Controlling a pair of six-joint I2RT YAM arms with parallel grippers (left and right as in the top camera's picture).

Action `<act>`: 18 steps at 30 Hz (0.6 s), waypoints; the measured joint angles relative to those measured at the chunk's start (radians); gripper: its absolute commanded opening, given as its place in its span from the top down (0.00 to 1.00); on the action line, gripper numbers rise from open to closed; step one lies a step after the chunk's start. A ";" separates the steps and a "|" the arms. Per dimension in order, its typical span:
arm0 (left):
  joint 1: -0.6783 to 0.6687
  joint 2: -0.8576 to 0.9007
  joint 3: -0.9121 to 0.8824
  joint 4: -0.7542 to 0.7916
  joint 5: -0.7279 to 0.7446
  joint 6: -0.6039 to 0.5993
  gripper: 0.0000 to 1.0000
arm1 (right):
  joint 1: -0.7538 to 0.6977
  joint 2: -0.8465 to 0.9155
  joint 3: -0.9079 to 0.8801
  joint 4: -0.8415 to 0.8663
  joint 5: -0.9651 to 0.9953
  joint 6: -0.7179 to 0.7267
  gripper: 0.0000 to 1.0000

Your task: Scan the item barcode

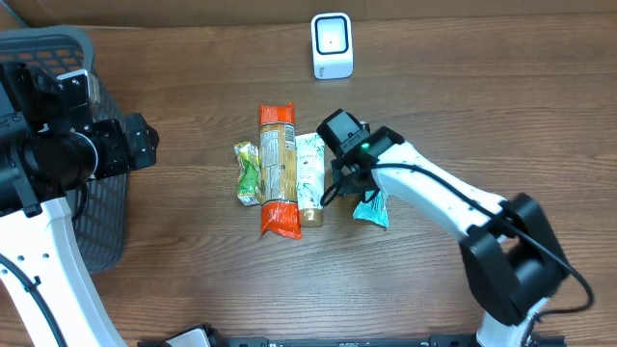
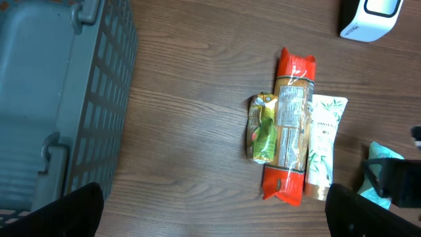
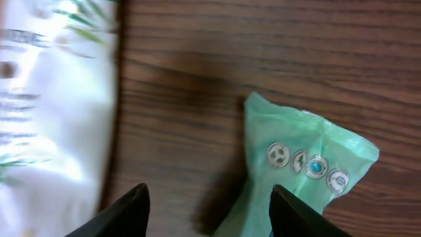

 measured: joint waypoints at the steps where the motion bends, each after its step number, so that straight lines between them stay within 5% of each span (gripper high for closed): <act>1: 0.000 0.000 0.000 0.000 0.000 0.000 0.01 | 0.000 0.021 0.000 -0.001 0.012 0.004 0.42; 8: 0.000 0.000 0.000 0.000 0.000 0.000 0.00 | -0.004 0.080 -0.002 -0.032 0.079 0.022 0.50; 15: 0.000 0.000 0.000 0.000 0.000 0.000 0.01 | -0.005 0.085 -0.006 -0.079 0.137 0.035 0.77; 18: 0.000 0.000 0.000 0.000 0.000 0.000 0.00 | -0.004 0.085 -0.008 -0.079 0.146 0.031 0.79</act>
